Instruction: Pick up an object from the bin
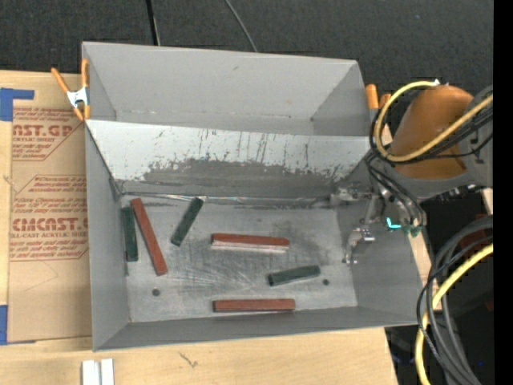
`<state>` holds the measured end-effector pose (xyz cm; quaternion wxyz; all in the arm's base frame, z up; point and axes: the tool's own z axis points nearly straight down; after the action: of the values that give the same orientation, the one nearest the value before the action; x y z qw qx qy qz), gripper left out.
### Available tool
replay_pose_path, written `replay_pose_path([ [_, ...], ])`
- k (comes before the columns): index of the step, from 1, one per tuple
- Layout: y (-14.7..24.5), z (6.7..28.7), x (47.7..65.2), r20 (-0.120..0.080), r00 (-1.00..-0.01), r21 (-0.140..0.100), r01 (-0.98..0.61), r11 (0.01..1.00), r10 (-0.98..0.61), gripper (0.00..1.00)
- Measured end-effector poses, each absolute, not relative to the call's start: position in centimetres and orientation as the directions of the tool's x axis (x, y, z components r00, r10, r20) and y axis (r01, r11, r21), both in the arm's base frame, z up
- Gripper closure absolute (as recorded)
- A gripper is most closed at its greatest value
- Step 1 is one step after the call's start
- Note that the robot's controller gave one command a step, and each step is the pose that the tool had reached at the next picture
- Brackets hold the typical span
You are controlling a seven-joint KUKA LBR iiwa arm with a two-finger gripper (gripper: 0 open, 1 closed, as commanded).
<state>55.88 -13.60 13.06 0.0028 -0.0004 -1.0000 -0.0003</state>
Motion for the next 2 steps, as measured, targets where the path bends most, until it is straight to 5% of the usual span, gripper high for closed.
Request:
replay_pose_path([
  [1,-13.6,13.5,56.1,-0.001,-1.000,-0.001,0.000,1.000,0.000,0.00],
  [2,-10.6,9.6,54.5,-0.004,-0.996,-0.002,-0.084,0.996,-0.084,0.00],
])
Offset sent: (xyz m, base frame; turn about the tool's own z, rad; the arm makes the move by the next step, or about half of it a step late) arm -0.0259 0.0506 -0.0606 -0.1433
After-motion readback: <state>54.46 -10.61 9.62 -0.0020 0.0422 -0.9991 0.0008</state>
